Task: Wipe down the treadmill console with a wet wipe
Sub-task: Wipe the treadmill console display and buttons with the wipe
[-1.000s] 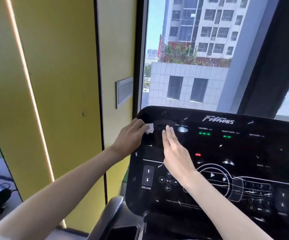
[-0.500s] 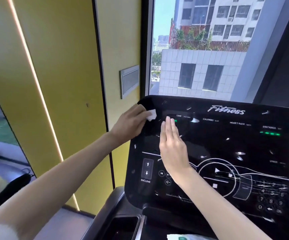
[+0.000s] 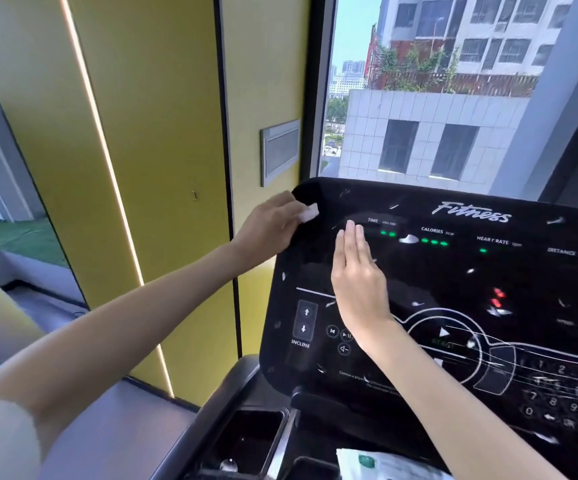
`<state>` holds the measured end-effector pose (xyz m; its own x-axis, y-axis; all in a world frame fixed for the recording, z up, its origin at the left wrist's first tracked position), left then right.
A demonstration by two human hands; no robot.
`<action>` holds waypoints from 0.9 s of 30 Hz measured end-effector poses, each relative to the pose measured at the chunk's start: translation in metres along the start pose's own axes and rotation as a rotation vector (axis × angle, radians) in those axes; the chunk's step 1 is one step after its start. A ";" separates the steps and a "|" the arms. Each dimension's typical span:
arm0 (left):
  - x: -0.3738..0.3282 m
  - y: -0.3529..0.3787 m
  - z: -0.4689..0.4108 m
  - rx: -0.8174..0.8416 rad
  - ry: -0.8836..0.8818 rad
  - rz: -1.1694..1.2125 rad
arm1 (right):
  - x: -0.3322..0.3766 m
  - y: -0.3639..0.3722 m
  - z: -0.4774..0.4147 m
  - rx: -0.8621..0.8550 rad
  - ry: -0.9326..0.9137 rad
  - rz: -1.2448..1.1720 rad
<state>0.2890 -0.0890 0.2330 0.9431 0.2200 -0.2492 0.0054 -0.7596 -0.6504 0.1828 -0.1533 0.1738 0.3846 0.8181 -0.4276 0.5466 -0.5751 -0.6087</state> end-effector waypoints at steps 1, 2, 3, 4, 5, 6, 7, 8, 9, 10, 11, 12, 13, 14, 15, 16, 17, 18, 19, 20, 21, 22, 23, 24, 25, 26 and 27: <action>-0.009 0.009 0.015 0.073 0.086 -0.025 | 0.001 0.000 0.000 0.005 -0.008 0.007; -0.018 0.017 0.030 0.155 0.169 -0.045 | 0.000 0.000 0.000 0.015 -0.008 0.012; -0.021 0.019 0.038 0.207 0.201 -0.056 | 0.000 0.001 0.001 0.024 -0.005 0.016; -0.017 0.016 0.033 0.198 0.159 -0.056 | 0.000 0.001 0.000 0.029 -0.004 0.021; -0.007 0.009 0.019 0.128 0.067 -0.044 | 0.000 0.001 0.000 0.037 -0.005 0.025; 0.002 0.000 0.008 0.037 -0.019 -0.013 | 0.000 0.001 0.000 0.036 -0.005 0.025; 0.006 -0.004 0.005 -0.001 -0.071 0.007 | 0.000 0.001 -0.001 0.029 -0.004 0.024; 0.005 -0.002 0.007 0.007 -0.066 0.012 | 0.000 0.001 -0.001 0.021 -0.003 0.023; -0.003 0.003 0.015 0.052 -0.001 -0.008 | 0.001 0.001 -0.001 0.012 -0.007 0.023; -0.012 0.012 0.028 0.135 0.084 -0.020 | 0.001 0.001 0.000 0.002 -0.015 0.023; -0.019 0.019 0.039 0.223 0.136 -0.018 | 0.002 0.001 0.000 -0.003 -0.025 0.020; -0.018 0.019 0.041 0.258 0.129 -0.004 | 0.002 0.000 0.000 -0.006 -0.034 0.017; -0.011 0.014 0.032 0.216 0.064 0.030 | 0.001 0.000 -0.001 -0.008 -0.037 0.016; 0.000 0.005 0.020 0.109 -0.021 0.081 | 0.001 0.000 -0.001 -0.005 -0.034 0.018; 0.008 -0.003 0.013 0.021 -0.092 0.118 | 0.000 0.000 -0.002 -0.004 -0.029 0.022; 0.011 -0.003 0.013 -0.008 -0.111 0.120 | 0.001 0.000 -0.002 -0.003 -0.026 0.030; 0.008 0.002 0.019 0.014 -0.072 0.099 | 0.002 0.001 -0.001 -0.001 -0.028 0.042; 0.001 0.011 0.030 0.076 -0.002 0.069 | 0.002 0.002 0.000 0.000 -0.029 0.055; -0.007 0.023 0.045 0.173 0.062 0.051 | 0.002 0.002 0.001 -0.008 -0.028 0.064; -0.011 0.030 0.057 0.247 0.103 0.044 | 0.002 0.003 0.002 -0.015 -0.028 0.070; -0.012 0.029 0.059 0.260 0.096 0.054 | 0.002 0.002 0.002 -0.021 -0.030 0.076; -0.007 0.023 0.050 0.198 0.042 0.082 | 0.003 0.002 0.001 -0.019 -0.035 0.081; 0.002 0.014 0.039 0.088 -0.048 0.120 | 0.003 0.002 0.000 -0.015 -0.037 0.082; 0.010 0.005 0.032 -0.024 -0.133 0.137 | 0.002 0.001 -0.001 -0.016 -0.036 0.079; 0.013 0.001 0.031 -0.081 -0.167 0.127 | 0.002 0.001 -0.001 -0.021 -0.035 0.074; 0.009 0.003 0.035 -0.082 -0.124 0.094 | 0.002 0.001 -0.001 -0.023 -0.036 0.073; -0.001 0.010 0.043 -0.029 -0.027 0.044 | 0.002 0.002 -0.001 -0.022 -0.041 0.071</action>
<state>0.2738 -0.0705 0.1955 0.9333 0.2021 -0.2967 -0.0259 -0.7865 -0.6171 0.1853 -0.1530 0.1718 0.3926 0.7744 -0.4962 0.5352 -0.6311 -0.5615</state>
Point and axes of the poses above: each hand's wrist, its own z-axis away from the middle knuckle, its own y-axis out of the palm, x = y × z, the point moved 8 cm from there along -z, towards the middle knuckle, and after that the axes turned 11 degrees about -y, right-handed, at the moved point
